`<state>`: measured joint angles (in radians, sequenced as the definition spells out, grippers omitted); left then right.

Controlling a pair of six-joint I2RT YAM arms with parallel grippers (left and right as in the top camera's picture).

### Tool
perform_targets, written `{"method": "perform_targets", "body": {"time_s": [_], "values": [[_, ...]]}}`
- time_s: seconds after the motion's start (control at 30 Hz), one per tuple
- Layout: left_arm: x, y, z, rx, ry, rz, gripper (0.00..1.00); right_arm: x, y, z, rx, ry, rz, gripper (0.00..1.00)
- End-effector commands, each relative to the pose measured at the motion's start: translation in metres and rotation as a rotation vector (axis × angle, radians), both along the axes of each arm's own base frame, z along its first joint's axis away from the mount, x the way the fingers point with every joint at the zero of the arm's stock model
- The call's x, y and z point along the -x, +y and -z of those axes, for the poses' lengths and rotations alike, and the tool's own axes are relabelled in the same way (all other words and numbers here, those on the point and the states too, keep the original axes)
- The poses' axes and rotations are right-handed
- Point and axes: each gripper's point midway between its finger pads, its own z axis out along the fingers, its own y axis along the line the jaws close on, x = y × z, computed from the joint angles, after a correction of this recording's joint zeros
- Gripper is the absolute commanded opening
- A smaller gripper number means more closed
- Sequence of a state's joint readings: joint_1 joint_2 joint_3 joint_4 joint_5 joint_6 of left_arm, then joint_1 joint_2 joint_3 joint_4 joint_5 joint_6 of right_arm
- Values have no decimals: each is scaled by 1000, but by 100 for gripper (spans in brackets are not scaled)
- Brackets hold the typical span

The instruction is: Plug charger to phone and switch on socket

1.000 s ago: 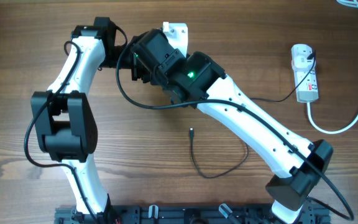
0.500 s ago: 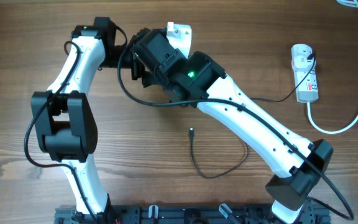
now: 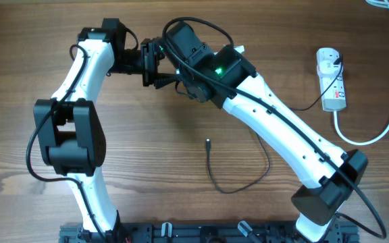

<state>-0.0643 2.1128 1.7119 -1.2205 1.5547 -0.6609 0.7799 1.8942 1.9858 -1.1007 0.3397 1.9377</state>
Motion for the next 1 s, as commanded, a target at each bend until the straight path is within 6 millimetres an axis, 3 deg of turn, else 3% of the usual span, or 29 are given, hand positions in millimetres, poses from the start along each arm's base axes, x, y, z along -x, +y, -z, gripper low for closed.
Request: {"method": "perform_targets", "body": {"time_s": [0.0,0.17,0.2,0.23,0.3,0.33,0.37,0.57,0.77,0.97], "values": [[4,1,-18,24,-23,-2,67,9,-4,-35,-131,-30,73,4],[4,1,-18,24,-23,-2,67,17,-15,-64,-183,-78,95,4],[4,1,-18,23,-6,-2,63,18,-16,-66,-184,-80,96,4],[4,1,-18,21,14,-2,58,19,-16,-65,-181,-77,95,4],[4,1,-18,21,27,-2,59,22,-19,-61,-163,-59,98,4],[4,1,-18,21,26,-2,62,23,-20,-59,-155,-51,98,4],[4,1,-18,21,27,-2,73,23,-20,-55,-147,-41,97,4],[4,1,-18,21,30,-2,79,24,-11,-42,-142,-2,78,4],[7,1,-18,18,70,-2,70,20,3,-22,-145,45,57,4],[7,1,-18,18,74,-2,61,18,6,-22,-153,40,55,4]]}}
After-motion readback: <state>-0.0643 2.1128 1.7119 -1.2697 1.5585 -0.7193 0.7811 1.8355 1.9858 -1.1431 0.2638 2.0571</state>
